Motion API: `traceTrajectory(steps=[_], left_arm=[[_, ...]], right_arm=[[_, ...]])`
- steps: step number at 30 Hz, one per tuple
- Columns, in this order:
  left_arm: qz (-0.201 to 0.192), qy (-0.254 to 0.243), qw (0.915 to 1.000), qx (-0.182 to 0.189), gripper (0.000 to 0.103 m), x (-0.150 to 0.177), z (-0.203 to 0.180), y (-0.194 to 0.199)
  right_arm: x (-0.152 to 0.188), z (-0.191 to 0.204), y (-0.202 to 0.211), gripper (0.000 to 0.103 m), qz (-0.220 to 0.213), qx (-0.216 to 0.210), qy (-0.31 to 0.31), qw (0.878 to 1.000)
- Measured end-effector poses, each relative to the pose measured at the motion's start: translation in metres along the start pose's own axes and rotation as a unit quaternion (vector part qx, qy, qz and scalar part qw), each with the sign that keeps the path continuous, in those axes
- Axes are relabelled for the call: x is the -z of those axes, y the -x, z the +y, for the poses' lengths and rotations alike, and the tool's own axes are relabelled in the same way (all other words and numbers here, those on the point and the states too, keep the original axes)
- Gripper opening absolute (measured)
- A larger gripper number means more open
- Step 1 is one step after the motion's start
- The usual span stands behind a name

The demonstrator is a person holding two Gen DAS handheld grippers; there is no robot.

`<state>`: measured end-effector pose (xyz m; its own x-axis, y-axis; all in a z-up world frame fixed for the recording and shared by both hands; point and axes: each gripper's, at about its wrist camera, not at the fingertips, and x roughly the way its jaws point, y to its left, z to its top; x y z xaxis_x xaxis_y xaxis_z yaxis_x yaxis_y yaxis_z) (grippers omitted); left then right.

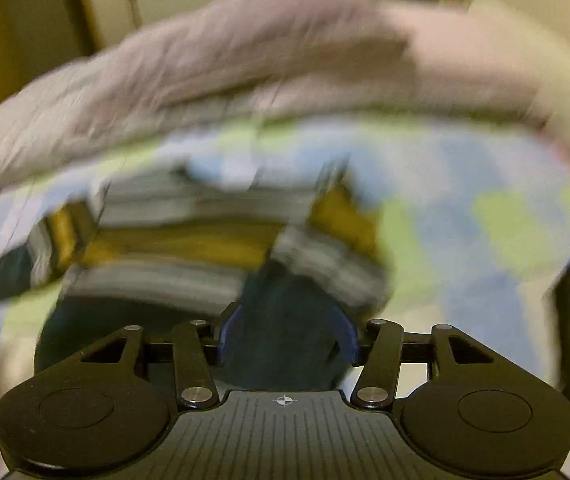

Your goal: Fold clothes

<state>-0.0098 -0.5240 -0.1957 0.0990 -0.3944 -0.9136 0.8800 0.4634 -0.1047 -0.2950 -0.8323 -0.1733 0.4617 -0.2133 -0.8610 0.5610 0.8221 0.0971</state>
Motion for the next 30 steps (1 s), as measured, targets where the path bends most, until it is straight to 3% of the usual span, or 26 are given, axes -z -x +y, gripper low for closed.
traceTrajectory(steps=[3,8,9,10,11,13,14,16,18,19,20,21,22,23,28,29,30], left_arm=[[0.051,0.031,0.9977,0.033,0.051,0.034,-0.026,-0.047],[0.079,0.088,0.991,0.062,0.059,0.054,-0.048,-0.086],[0.089,0.081,0.9912,0.055,0.058,0.055,-0.052,-0.093],[0.094,0.07,0.9919,0.047,0.056,0.054,-0.057,-0.095],[0.095,0.064,0.9924,0.044,0.054,0.052,-0.06,-0.095],[0.1,0.063,0.9918,0.048,0.042,0.047,-0.06,-0.09],[0.098,0.066,0.9917,0.049,0.04,0.045,-0.059,-0.086],[0.089,0.075,0.9919,0.052,0.043,0.041,-0.054,-0.075],[0.084,0.075,0.9925,0.048,0.049,0.04,-0.049,-0.07],[0.082,0.074,0.9929,0.045,0.052,0.04,-0.046,-0.067],[0.082,0.07,0.9932,0.044,0.052,0.04,-0.045,-0.066],[0.083,0.064,0.9934,0.045,0.052,0.041,-0.045,-0.067],[0.088,0.063,0.9929,0.05,0.052,0.043,-0.046,-0.069],[0.095,0.065,0.9917,0.058,0.052,0.045,-0.045,-0.071],[0.116,0.068,0.988,0.076,0.043,0.054,-0.057,-0.095],[0.112,0.064,0.9889,0.074,0.032,0.055,-0.06,-0.095],[0.108,0.059,0.9896,0.075,0.014,0.054,-0.062,-0.092]], right_arm=[[0.045,0.003,-0.033,0.075,0.061,-0.025,-0.008,0.998],[0.079,0.003,-0.081,0.076,0.097,-0.072,-0.012,0.993],[0.078,-0.003,-0.085,0.061,0.1,-0.074,-0.02,0.992],[0.077,-0.011,-0.088,0.008,0.103,-0.075,-0.029,0.991],[0.076,-0.02,-0.083,0.001,0.103,-0.076,-0.038,0.991],[0.065,-0.041,-0.059,0.001,0.081,-0.045,-0.03,0.995],[0.058,-0.053,-0.044,0.001,0.066,-0.019,-0.016,0.998],[0.05,-0.09,-0.014,0.001,0.037,0.054,-0.018,0.998],[0.048,-0.138,0.004,0.001,0.02,0.127,-0.076,0.989],[0.049,-0.155,0.009,0.002,0.019,0.153,-0.096,0.983],[0.05,-0.17,0.012,0.012,0.02,0.177,-0.114,0.977],[0.053,-0.176,0.014,0.035,0.022,0.187,-0.126,0.974],[0.059,-0.172,0.014,0.071,0.02,0.173,-0.126,0.977],[0.065,-0.166,0.013,0.08,0.018,0.154,-0.124,0.98],[0.117,-0.098,-0.02,0.081,0.08,0.023,-0.078,0.993],[0.128,-0.085,-0.028,0.081,0.095,-0.004,-0.07,0.993],[0.135,-0.076,-0.035,0.081,0.105,-0.018,-0.065,0.992]])
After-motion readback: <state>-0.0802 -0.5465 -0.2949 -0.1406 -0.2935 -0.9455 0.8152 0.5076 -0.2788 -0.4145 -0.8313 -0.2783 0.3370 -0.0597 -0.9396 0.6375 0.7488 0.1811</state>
